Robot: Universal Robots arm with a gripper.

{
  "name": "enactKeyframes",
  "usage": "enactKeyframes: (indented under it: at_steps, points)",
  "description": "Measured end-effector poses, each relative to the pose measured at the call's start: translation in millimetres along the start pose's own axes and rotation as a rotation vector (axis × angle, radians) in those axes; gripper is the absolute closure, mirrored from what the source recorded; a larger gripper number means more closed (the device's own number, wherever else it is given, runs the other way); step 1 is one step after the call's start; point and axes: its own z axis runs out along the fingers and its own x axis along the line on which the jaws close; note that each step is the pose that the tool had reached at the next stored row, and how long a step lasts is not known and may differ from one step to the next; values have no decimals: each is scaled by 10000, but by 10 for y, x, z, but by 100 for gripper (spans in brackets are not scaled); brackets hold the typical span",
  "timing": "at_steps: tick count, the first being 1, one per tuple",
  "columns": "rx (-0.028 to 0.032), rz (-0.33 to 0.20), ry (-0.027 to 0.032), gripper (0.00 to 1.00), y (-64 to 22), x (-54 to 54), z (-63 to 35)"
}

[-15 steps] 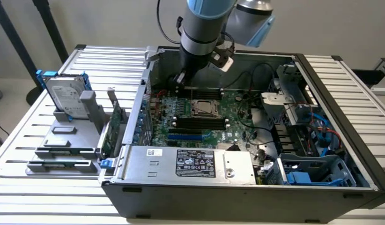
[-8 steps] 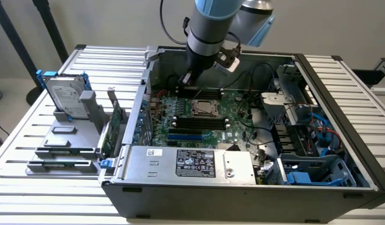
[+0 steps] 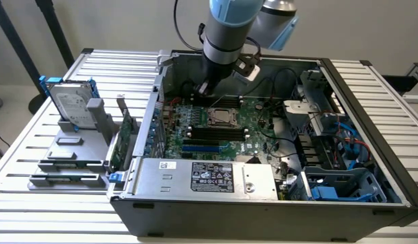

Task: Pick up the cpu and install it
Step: 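Install the first cpu locking lever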

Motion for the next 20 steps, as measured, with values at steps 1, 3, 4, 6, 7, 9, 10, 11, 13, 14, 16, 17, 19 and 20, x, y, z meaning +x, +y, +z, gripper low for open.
enactKeyframes:
  at_steps: [1,3,4,6,7,9,10,11,13,14,16,17,19,20]
  points:
    - [-12,-5,7,89,0,-9,17]
    - [-37,-18,22,89,2,-25,52]
    - [-51,-24,31,89,3,-32,69]
    - [-73,-36,43,89,7,-47,102]
    - [-83,-40,48,89,9,-54,118]
    - [-102,-50,60,89,14,-69,153]
    - [-111,-54,65,89,16,-76,170]
    - [-121,-59,72,89,18,-83,187]
    - [-143,-70,80,89,21,-97,217]
    - [-159,-76,85,89,22,-102,230]
    - [-206,-91,85,89,24,-113,254]
    - [-240,-98,67,89,25,-116,262]
    - [-313,-103,1,89,25,-120,270]
    - [-339,-105,-22,89,26,-120,272]
